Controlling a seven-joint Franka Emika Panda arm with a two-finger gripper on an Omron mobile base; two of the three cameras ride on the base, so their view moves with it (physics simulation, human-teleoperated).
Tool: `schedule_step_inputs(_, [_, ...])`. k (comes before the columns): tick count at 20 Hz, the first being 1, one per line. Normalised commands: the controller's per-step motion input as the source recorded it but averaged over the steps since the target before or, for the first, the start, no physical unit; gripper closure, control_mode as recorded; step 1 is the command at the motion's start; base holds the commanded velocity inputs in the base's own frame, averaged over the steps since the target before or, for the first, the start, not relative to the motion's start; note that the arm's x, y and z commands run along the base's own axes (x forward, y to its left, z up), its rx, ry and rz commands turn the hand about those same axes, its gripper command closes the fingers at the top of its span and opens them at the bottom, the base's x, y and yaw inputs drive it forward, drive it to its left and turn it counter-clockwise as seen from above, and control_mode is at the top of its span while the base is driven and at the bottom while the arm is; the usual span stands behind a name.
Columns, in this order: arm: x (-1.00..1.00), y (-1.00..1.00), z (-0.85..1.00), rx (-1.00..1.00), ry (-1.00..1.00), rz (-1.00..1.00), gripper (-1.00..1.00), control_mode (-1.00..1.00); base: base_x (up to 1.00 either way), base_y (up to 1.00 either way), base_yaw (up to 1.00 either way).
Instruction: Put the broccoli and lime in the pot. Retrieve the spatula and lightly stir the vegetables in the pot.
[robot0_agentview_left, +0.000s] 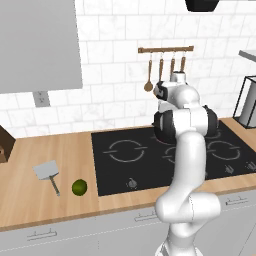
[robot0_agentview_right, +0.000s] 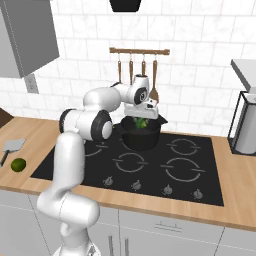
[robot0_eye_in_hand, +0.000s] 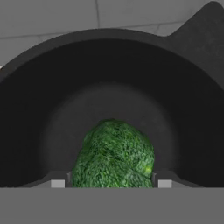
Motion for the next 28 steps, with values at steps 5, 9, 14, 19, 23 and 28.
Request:
schedule_step_inputs(5, [0.23, 0.0, -0.33, 0.0, 0.0, 0.0, 1.0, -1.0, 0.0, 0.0, 0.0])
schedule_step_inputs(9, [0.16, 0.0, -0.23, 0.0, 0.0, 0.0, 1.0, -1.0, 0.0, 0.0, 0.0])
schedule_step_inputs(14, [0.13, 0.0, -0.23, 0.0, 0.0, 0.0, 1.0, -1.0, 0.0, 0.0, 0.0])
schedule_step_inputs(19, [0.13, 0.0, -0.24, 0.0, 0.0, 0.0, 1.0, -1.0, 0.0, 0.0, 0.0])
schedule_step_inputs(23, [0.01, 0.0, -0.16, 0.0, -0.01, 0.0, -1.0, -1.0, 0.0, 0.0, 0.0])
schedule_step_inputs(28, [-0.02, 0.0, -0.07, 0.0, -0.02, 0.0, -1.0, -1.0, 0.0, 0.0, 0.0])
